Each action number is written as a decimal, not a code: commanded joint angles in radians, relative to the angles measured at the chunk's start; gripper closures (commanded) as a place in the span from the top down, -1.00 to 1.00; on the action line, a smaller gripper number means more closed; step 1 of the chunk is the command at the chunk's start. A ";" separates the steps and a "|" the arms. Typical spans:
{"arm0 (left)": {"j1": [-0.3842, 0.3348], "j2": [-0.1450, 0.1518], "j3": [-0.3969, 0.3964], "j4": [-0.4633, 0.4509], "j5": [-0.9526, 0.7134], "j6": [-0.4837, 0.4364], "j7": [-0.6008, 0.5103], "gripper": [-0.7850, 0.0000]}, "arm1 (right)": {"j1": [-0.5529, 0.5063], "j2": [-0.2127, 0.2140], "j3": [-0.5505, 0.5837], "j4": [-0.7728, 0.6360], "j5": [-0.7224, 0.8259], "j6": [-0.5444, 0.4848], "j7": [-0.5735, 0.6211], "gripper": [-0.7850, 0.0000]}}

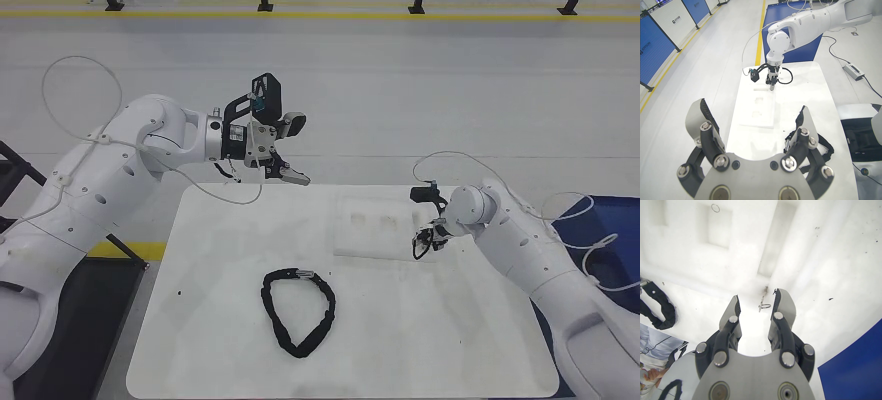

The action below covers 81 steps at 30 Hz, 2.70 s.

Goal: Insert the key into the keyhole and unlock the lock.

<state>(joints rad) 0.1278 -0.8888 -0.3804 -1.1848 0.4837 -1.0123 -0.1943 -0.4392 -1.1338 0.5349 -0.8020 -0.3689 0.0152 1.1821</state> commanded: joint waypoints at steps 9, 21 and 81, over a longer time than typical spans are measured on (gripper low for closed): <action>0.000 0.000 0.000 0.000 0.000 0.000 0.000 1.00 | 0.020 -0.046 -0.027 0.084 -0.021 -0.007 0.012 -0.36; 0.000 0.000 0.000 0.000 0.000 0.000 0.000 1.00 | 0.037 -0.094 -0.041 0.179 -0.033 -0.002 0.005 -1.00; 0.000 0.000 0.000 0.000 0.000 0.000 0.000 1.00 | -0.446 0.179 0.800 -0.803 0.417 -0.187 0.091 -1.00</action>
<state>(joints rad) 0.1278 -0.8888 -0.3804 -1.1848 0.4837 -1.0123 -0.1943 -0.8849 -0.9550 1.3353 -1.6047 0.0480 -0.1721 1.2730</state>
